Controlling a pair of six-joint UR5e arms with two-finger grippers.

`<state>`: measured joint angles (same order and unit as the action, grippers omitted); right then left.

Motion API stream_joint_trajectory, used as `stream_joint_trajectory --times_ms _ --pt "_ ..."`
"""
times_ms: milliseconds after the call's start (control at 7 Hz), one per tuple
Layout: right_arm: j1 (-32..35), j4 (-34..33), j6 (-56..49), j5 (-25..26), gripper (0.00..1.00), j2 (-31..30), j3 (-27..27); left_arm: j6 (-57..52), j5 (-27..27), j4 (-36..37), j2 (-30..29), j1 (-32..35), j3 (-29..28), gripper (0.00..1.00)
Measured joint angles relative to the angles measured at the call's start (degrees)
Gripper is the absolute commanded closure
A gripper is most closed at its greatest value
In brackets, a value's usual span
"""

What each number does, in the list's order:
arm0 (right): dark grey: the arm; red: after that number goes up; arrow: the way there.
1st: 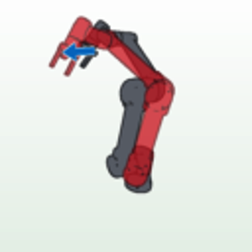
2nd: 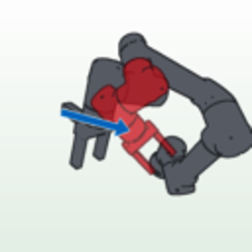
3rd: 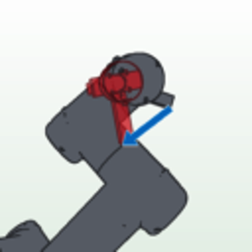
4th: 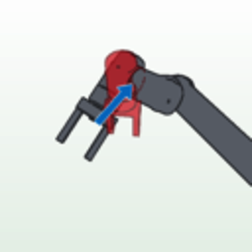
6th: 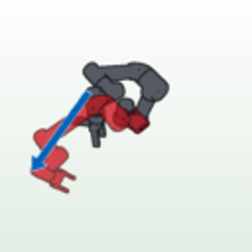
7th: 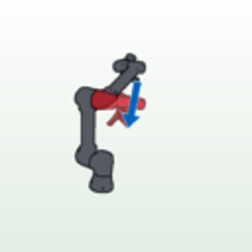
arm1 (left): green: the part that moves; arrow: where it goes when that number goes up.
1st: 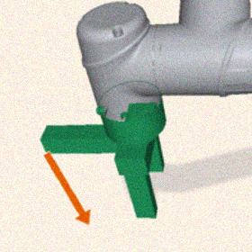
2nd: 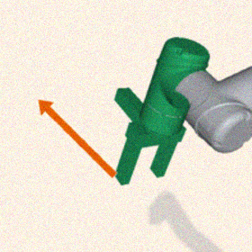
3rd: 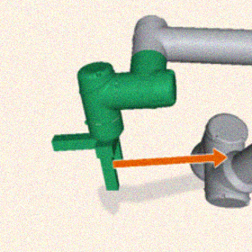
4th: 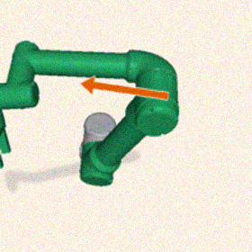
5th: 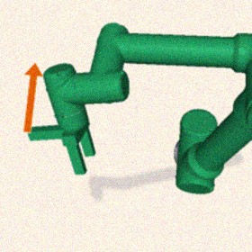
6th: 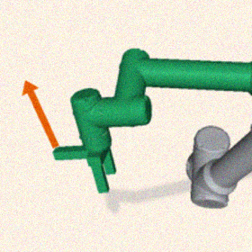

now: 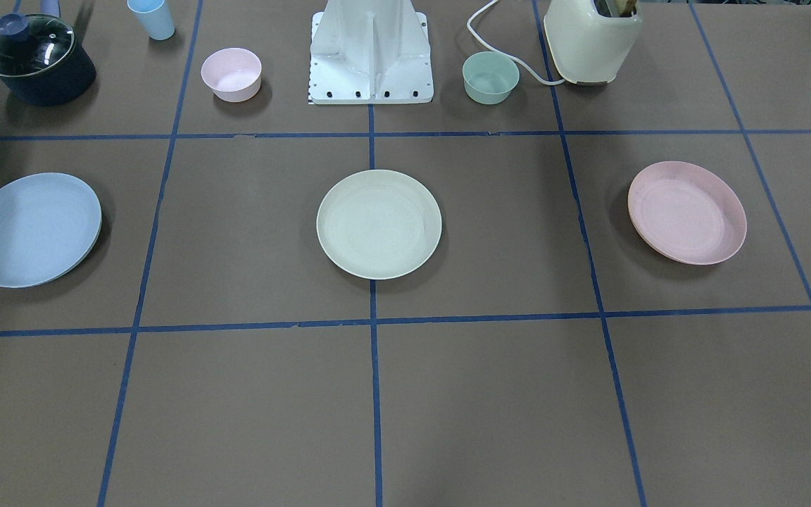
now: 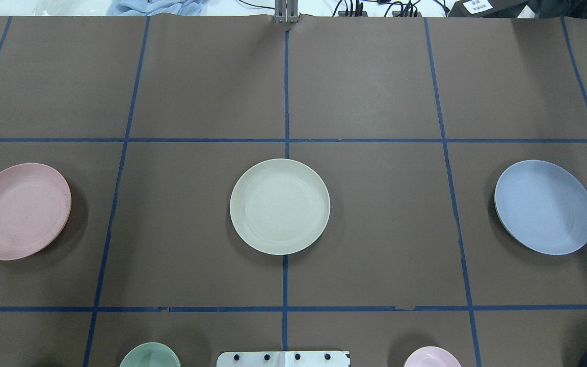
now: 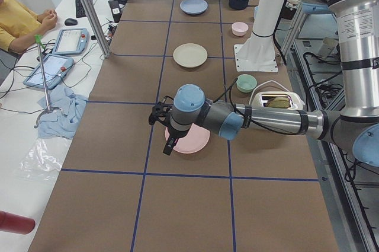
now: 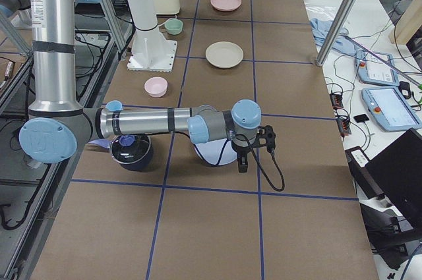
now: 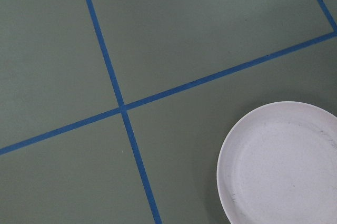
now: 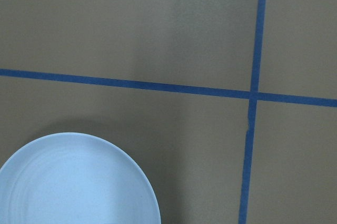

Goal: Stack three plates with pink and blue
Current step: 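Move the left gripper down to the rim of the pink plate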

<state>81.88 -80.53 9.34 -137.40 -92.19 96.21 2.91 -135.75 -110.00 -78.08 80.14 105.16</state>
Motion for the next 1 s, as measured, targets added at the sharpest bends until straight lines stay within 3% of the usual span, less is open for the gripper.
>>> stream_joint_trajectory --times_ms 429,714,857,1000 --pt "-1.76 2.13 0.06 -0.15 0.00 -0.05 -0.22 4.44 -2.23 -6.14 -2.09 -7.07 -9.03 0.01" --pt "-2.03 2.21 0.12 -0.85 0.00 -0.08 -0.09 12.83 -4.36 -15.57 -4.64 -11.52 -17.36 0.02" --pt "-2.05 2.22 0.14 -1.55 0.00 -0.09 -0.04 16.37 -4.54 -20.75 -5.22 -13.24 -20.86 0.05" --pt "-2.07 2.22 0.17 -1.90 0.00 -0.09 -0.02 18.08 -4.68 -24.14 -5.71 -14.09 -23.50 0.16"
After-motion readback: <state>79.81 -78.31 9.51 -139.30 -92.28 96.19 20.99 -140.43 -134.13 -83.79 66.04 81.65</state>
